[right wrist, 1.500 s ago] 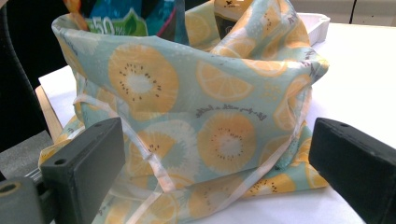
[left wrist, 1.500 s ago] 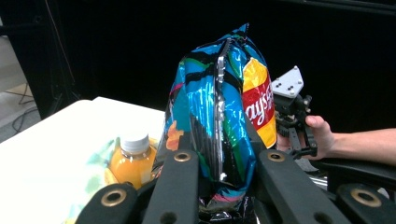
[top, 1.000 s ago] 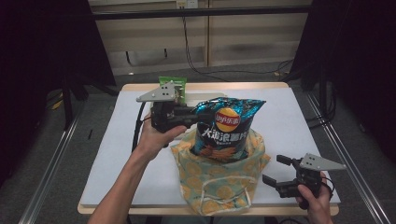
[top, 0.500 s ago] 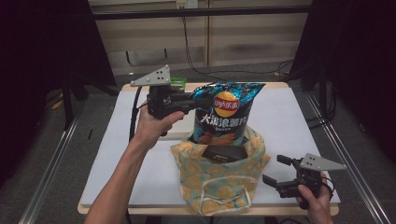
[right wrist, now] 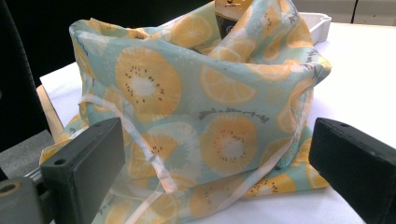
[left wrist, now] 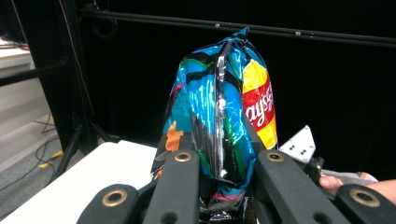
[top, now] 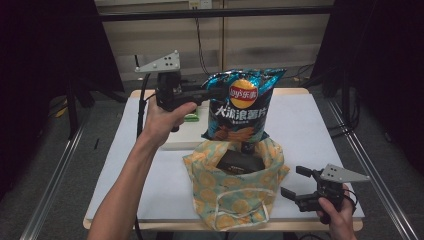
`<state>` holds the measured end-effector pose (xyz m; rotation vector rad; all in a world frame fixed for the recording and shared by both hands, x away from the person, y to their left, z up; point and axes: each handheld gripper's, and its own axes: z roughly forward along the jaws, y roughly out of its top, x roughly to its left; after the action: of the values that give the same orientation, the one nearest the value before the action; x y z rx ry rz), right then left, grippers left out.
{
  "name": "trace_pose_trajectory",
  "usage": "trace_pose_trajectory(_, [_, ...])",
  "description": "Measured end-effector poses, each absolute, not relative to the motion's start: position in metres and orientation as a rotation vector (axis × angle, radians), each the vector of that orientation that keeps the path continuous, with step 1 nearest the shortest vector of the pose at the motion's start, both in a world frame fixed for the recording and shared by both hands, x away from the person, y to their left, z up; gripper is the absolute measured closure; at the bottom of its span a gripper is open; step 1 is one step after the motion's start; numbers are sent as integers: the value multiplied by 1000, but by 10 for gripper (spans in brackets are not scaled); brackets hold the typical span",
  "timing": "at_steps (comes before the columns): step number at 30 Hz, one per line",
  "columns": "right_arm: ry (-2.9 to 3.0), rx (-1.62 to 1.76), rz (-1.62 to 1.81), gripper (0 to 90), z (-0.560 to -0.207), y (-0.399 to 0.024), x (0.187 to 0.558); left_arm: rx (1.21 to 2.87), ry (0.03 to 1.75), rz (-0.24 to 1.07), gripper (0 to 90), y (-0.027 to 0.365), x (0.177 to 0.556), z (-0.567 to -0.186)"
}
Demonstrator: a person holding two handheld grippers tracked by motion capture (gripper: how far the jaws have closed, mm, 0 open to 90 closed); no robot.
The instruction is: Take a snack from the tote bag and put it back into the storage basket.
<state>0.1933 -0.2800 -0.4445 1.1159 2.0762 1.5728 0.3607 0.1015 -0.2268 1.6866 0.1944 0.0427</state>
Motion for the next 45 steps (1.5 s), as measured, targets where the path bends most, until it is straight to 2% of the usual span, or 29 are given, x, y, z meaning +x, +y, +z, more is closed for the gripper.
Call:
trace_pose_trajectory(20, [2077, 1122, 1573, 29, -445, -280, 194, 1700, 300, 120, 828, 120, 405, -224])
trace_pose_trajectory(45, [2083, 1130, 1578, 19, -447, -280, 196, 1719, 495, 130, 829, 135, 470, -284])
